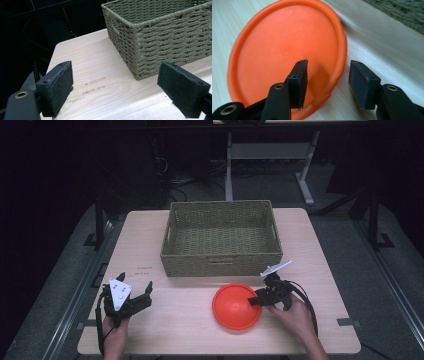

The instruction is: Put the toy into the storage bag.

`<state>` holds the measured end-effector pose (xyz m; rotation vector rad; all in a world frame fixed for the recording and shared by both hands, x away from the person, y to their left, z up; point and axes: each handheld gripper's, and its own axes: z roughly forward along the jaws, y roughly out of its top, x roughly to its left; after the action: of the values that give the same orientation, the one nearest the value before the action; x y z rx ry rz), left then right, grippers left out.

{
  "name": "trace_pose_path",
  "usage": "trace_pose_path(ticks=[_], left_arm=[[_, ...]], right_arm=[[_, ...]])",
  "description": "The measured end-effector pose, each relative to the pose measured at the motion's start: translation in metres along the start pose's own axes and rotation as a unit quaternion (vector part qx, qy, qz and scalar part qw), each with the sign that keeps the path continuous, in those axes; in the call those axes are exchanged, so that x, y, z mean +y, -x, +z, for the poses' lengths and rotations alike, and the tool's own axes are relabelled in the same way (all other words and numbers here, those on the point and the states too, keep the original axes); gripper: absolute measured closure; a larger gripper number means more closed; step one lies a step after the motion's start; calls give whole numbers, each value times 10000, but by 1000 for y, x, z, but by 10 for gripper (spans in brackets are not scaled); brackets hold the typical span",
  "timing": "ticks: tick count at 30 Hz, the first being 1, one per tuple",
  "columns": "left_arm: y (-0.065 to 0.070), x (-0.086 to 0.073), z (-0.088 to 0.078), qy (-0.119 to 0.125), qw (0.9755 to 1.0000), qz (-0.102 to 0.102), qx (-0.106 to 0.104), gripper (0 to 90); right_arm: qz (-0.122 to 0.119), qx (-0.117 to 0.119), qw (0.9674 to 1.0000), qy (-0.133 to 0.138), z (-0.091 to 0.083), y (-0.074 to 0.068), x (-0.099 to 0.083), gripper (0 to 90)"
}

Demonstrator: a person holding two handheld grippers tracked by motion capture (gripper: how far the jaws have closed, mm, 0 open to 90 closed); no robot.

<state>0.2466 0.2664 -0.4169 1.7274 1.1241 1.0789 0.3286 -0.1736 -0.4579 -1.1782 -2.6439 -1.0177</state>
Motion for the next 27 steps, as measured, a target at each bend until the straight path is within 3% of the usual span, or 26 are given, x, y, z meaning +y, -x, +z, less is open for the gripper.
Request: trace_pose_path(ticks=[4, 17, 21, 22, 27], left_arm=[[0, 0, 0, 10, 10000, -4, -6, 127], [1, 0, 0, 0, 10000, 18, 2, 127], [1, 0, 0, 39, 10000, -21, 11, 127], [1, 0, 0, 41, 10000, -31, 10, 127], [0, 0, -1, 22, 10000, 11, 21, 127]], right_arm=[[18, 171, 9998, 24, 2, 1, -1, 544], [187, 118, 9996, 165, -9, -2, -2, 714], [291, 296, 9985, 363, -16, -3, -1, 788], [288, 374, 9979, 434, -19, -4, -1, 797], [133, 288, 9984, 470, -25, -14, 6, 815]])
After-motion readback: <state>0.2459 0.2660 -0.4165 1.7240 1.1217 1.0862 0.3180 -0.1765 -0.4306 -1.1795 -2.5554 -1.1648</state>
